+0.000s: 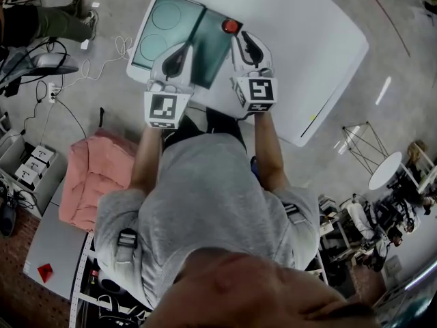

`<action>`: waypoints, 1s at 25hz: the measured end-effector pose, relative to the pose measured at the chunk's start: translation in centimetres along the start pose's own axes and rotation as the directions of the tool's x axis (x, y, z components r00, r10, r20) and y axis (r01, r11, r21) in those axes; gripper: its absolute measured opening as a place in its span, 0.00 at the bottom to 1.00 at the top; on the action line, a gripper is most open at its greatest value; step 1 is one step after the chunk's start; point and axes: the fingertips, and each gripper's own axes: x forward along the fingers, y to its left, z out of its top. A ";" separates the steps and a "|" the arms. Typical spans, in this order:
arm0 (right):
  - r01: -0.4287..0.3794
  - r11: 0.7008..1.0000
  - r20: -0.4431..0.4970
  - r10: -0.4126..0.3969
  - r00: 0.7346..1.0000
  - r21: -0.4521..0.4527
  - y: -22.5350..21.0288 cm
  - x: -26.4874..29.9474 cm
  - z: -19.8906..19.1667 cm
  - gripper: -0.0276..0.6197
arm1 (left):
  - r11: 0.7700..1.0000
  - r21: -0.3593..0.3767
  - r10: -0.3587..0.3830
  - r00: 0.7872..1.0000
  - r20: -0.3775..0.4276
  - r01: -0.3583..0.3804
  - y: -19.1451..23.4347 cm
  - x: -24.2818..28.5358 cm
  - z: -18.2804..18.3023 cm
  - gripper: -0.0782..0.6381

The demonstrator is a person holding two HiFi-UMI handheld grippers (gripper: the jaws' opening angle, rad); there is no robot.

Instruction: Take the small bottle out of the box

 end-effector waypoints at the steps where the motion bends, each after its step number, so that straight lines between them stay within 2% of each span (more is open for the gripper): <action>1: -0.006 1.000 -0.004 0.006 1.000 0.000 0.0 0.3 -0.1 0.20 | 1.000 -0.001 0.000 1.000 -0.003 0.000 0.0 0.1 -0.2 0.13; 6: -0.015 1.000 -0.026 0.015 1.000 0.000 0.1 1.9 -0.8 0.29 | 1.000 -0.012 0.002 1.000 -0.023 -0.003 0.1 0.7 -1.1 0.13; 9: -0.017 1.000 -0.037 0.017 0.999 0.000 0.1 2.6 -1.1 0.30 | 1.000 -0.017 0.004 0.999 -0.032 -0.004 0.5 1.0 -1.4 0.13; 19: -0.023 0.999 -0.080 0.020 0.997 -0.028 0.4 3.8 -2.5 0.30 | 0.999 -0.031 0.015 0.998 -0.058 -0.017 0.8 1.6 -2.7 0.13; 25: -0.005 0.999 -0.084 0.002 0.996 -0.033 0.3 4.1 -2.4 0.25 | 0.999 -0.037 0.020 0.998 -0.061 -0.023 1.3 1.7 -2.6 0.13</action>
